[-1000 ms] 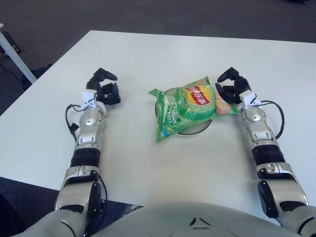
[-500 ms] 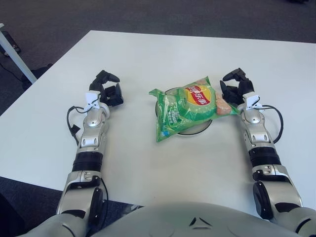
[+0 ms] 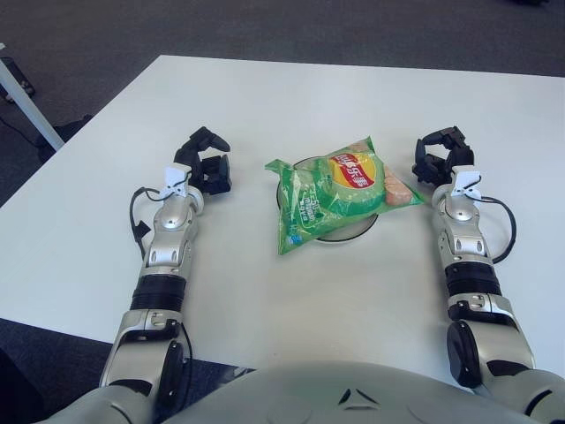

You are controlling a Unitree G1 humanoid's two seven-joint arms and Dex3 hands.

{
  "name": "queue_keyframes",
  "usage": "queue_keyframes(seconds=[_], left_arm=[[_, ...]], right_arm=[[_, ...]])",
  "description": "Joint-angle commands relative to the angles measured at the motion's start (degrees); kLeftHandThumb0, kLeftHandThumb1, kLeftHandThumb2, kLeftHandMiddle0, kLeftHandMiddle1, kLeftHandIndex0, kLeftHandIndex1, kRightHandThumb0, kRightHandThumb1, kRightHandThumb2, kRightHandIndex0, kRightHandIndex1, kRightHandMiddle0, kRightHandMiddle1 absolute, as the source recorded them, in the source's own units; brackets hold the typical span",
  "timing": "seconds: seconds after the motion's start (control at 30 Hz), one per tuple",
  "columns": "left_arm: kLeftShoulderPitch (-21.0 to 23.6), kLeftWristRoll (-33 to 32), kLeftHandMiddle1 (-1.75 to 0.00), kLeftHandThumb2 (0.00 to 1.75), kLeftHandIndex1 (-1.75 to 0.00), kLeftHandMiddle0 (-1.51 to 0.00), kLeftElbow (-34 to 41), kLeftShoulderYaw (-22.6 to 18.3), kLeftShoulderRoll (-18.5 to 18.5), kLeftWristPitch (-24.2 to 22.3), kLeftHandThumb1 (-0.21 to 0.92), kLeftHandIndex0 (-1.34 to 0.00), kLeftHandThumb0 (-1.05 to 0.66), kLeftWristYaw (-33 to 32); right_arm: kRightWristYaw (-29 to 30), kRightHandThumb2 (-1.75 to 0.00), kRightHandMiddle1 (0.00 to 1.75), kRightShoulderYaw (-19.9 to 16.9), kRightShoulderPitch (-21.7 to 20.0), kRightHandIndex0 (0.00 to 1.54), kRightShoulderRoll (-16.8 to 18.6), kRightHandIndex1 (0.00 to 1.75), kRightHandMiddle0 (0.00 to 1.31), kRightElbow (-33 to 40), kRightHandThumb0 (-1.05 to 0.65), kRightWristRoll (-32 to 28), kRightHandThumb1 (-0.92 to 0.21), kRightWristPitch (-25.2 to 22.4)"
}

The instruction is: Put the snack into the plate.

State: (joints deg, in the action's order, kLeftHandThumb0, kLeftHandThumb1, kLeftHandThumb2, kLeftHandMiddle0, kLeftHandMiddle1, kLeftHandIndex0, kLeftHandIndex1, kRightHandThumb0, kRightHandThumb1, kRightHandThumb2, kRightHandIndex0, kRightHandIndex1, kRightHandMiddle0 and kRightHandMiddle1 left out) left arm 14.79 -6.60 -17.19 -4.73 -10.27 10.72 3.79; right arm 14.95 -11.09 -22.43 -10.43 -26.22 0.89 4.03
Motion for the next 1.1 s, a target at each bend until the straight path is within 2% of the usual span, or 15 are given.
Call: queue_keyframes(seconds=[0.0,0.53,1.07], left_arm=[[-8.4,-1.6,-1.75,1.26,-1.75,-1.25,-5.7,2.2,5.5,3.0,0.36,-0.58,-0.46,3.4],[-8.3,-2.9,-1.75,1.28,-1.75,-1.28,-8.0,1.7,5.0,7.8,0.35,-0.59,-0.47,8.6],[-8.4,-3.1,-1.75,1.29,-1.75,-1.29,-7.7,1.6,5.2,7.5,0.34,-0.6,-0.47,8.8]], right_arm=[[1.5,-1.17,1.75,-1.1,2.3,1.18,3.5,1.75,0.52,-3.8,-0.44,-1.7,-0.44,-2.5],[4.4,-1.32,1.75,-4.9,1.2,1.28,4.9,1.75,0.62,-3.0,-0.49,-4.7,-0.31,-3.6],[-2.2,-1.34,1.75,-3.4,1.7,1.31,2.2,1.75,0.63,-1.5,-0.49,-4.3,-0.3,-8.1]])
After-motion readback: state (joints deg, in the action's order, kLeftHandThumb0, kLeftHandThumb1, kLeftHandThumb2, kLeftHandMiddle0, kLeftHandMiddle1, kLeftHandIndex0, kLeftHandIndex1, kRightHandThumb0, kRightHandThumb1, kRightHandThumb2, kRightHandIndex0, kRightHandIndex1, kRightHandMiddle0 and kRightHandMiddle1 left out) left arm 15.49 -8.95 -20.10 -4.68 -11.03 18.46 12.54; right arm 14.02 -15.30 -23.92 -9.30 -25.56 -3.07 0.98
